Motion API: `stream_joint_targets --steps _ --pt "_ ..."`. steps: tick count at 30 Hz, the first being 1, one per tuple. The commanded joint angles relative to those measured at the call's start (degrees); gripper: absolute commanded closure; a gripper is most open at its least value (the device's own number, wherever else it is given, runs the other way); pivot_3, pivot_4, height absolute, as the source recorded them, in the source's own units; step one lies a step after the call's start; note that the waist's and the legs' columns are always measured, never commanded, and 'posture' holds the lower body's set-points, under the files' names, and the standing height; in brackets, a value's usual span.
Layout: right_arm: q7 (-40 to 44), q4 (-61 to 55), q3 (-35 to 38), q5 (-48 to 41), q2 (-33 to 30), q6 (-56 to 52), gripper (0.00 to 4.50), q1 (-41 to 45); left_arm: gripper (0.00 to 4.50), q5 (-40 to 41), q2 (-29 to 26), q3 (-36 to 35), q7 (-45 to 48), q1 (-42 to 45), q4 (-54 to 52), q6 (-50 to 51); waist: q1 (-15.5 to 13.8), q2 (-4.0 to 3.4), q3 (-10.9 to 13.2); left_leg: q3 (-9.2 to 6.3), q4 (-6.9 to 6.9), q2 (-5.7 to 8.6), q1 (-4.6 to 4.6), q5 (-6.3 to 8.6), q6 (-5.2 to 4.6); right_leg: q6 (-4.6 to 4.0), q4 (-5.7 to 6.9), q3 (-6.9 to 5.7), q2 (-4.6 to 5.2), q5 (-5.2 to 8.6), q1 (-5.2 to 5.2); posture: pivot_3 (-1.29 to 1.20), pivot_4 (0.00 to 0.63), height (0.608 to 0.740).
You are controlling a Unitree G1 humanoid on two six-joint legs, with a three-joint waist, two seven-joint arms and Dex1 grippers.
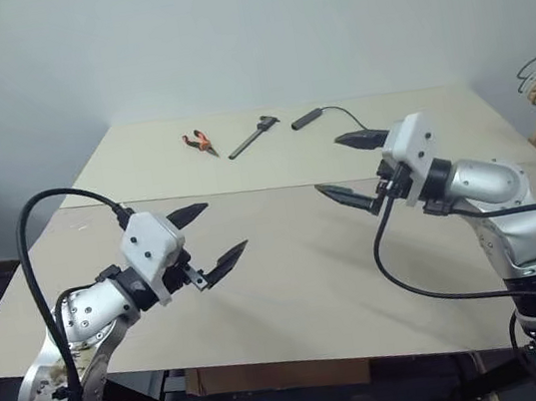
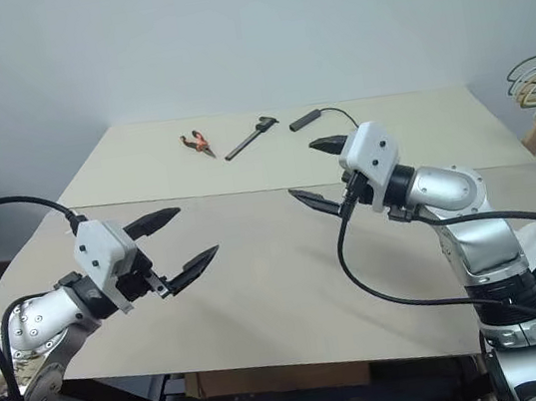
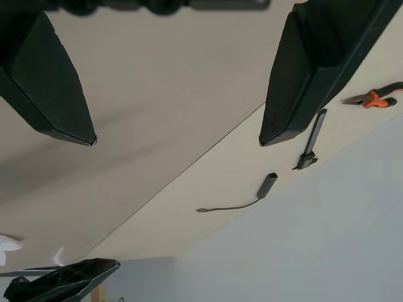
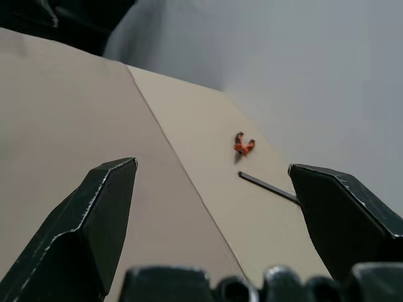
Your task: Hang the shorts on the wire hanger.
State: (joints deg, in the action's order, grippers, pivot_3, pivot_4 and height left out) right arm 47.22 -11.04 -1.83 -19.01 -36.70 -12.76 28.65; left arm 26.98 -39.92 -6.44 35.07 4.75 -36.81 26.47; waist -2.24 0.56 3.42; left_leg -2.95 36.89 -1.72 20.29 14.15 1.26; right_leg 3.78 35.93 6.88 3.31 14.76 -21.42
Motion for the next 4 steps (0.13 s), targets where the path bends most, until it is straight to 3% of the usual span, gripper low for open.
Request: stream_joint_targets --steps 1,4 --pt "0.69 -1.41 1.82 -0.32 -0.43 1.21 0.03 0.10 0.00 -0.11 -0.65 -0.52 0.49 1.31 -1.40 0.09 -0.28 0.00 0.00 0.00 0.00 0.00 0.00 0.00 0.00 -0.02 0.01 -0.01 0.00 0.00 -0.01 0.17 0.000 0.740" --pt "0.35 -1.61 2.05 0.02 -0.26 1.00 0.03 -0.36 0.00 0.26 -0.45 -0.60 0.07 1.87 -1.01 0.89 -0.34 0.00 0.00 0.00 0.00 0.00 0.01 0.00 0.00 -0.03 0.02 0.00 0.00 0.01 -0.02 0.17 0.000 0.740"
